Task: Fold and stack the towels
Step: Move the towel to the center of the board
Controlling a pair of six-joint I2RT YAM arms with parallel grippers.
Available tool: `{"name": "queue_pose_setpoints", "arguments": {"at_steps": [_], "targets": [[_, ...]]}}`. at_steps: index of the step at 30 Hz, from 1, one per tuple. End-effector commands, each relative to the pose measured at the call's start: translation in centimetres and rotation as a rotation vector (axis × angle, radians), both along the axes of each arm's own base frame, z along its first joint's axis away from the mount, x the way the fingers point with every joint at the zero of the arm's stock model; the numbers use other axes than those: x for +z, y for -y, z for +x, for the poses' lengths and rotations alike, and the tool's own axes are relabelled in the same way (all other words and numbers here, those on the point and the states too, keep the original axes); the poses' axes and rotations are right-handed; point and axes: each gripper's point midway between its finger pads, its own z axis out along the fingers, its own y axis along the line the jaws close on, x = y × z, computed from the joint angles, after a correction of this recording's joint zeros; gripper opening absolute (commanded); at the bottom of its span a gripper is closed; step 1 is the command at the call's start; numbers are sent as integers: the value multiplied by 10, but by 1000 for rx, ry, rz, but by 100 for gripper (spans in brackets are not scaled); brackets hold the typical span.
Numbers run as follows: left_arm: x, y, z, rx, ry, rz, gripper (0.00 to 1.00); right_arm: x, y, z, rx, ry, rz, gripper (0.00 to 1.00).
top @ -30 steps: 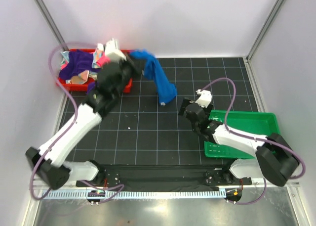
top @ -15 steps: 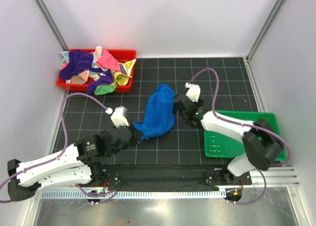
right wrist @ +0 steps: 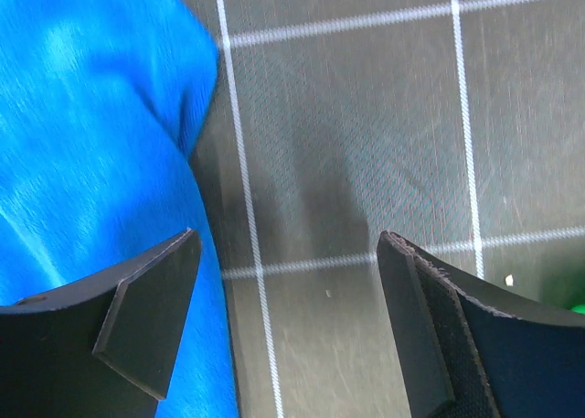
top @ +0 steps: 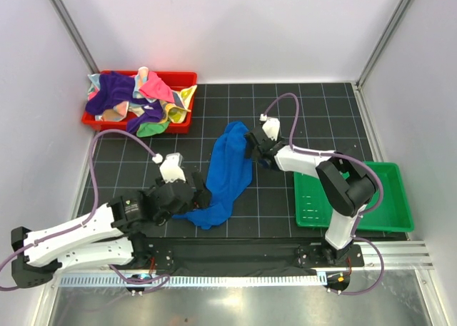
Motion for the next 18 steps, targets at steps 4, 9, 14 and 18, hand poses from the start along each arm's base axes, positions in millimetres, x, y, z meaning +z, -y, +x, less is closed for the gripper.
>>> {"name": "queue_pose_setpoints", "arguments": {"at_steps": [4,9,14,18], "targets": [[34,5,67,135,136,-24,91,24,-19,28,15,117,109,84],[21,23,129,70,51,-70,84,21,-19,46,2,140,146,80],[4,42,198,0,1,-61,80,12,-11,59,-24,139,207,71],[-25,37,244,30,-59,-47,76,8,-19,67,0,138,216,65]]}}
